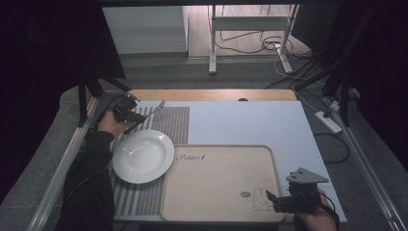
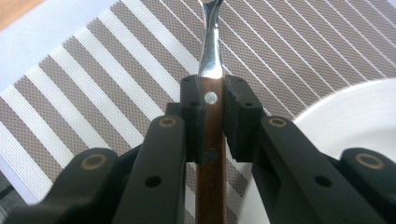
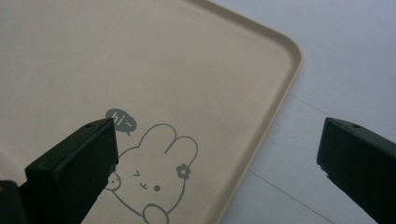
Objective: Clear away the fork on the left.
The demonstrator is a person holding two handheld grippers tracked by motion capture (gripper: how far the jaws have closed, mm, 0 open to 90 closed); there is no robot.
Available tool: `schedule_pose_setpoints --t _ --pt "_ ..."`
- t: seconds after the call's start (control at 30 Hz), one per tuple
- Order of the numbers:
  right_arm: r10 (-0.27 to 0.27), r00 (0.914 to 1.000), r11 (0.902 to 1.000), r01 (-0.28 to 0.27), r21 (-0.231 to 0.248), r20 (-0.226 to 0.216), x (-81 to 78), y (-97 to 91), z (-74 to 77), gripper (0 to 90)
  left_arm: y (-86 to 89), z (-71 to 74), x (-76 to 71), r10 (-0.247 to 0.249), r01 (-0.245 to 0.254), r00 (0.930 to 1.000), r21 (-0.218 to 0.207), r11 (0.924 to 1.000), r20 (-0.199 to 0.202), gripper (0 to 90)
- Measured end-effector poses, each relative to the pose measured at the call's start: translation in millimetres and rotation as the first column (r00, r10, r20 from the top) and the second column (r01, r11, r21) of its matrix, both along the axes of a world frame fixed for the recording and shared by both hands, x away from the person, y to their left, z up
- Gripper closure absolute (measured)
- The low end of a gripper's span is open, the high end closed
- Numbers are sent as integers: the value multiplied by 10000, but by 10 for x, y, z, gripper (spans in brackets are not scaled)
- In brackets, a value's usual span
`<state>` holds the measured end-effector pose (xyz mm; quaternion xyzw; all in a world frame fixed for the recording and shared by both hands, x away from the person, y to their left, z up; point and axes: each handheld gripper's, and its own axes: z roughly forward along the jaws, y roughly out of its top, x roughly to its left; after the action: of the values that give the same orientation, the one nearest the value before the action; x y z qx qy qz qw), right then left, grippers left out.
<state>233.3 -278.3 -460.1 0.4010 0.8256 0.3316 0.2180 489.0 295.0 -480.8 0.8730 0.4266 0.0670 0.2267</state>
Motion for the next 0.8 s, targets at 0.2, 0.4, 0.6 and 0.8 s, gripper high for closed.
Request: schedule_pose_setpoints --t 0.2,0.4,0.6,0.8 --pt "2 10000 10000 -2 -7 -11 1 1 0 0 -3 6 -119 -87 85 9999 -350 9994 -80 783" --pt "-3 10000 10000 3 -11 -21 1 1 0 0 -38 -7 -240 -197 186 9996 -576 9982 -181 782" --pt "-7 10000 10000 7 -17 -4 1 3 -1 0 -108 -22 -368 -219 198 9995 -926 9955 -209 782" --pt "8 10000 10000 -8 -24 2 -1 3 0 0 -209 -28 -499 -481 459 9987 -1049 9934 -185 781"
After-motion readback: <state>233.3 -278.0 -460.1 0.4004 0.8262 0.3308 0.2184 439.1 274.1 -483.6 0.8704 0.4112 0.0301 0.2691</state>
